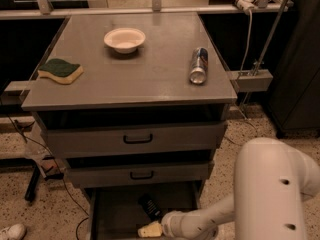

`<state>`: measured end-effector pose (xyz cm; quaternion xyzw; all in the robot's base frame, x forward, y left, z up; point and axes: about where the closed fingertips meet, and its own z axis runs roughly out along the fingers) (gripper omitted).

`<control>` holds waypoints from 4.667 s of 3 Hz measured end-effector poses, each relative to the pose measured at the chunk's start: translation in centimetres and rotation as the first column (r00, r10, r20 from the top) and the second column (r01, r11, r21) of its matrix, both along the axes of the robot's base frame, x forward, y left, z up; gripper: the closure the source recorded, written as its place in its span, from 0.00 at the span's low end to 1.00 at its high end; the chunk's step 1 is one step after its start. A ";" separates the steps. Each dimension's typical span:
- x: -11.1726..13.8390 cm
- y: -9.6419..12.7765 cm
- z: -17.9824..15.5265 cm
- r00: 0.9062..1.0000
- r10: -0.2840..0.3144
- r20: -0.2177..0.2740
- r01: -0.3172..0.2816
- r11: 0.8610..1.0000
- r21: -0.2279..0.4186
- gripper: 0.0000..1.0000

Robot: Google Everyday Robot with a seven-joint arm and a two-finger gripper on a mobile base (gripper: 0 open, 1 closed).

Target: Pick rxbar chocolate from bottom drawer and place on counter

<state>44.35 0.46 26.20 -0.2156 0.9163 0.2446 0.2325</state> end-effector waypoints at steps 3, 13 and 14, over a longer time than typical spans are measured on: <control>4.4 2.4 -6.5 0.997 -0.078 0.025 0.078 0.997 -0.023 0.00; 10.5 5.5 -15.0 0.989 -0.048 0.137 0.052 0.998 -0.028 0.43; 10.5 5.5 -15.0 0.989 -0.048 0.137 0.052 0.998 -0.028 0.64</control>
Offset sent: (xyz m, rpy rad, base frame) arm 0.0592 0.0205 -0.0876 -0.0594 -0.0045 -0.1105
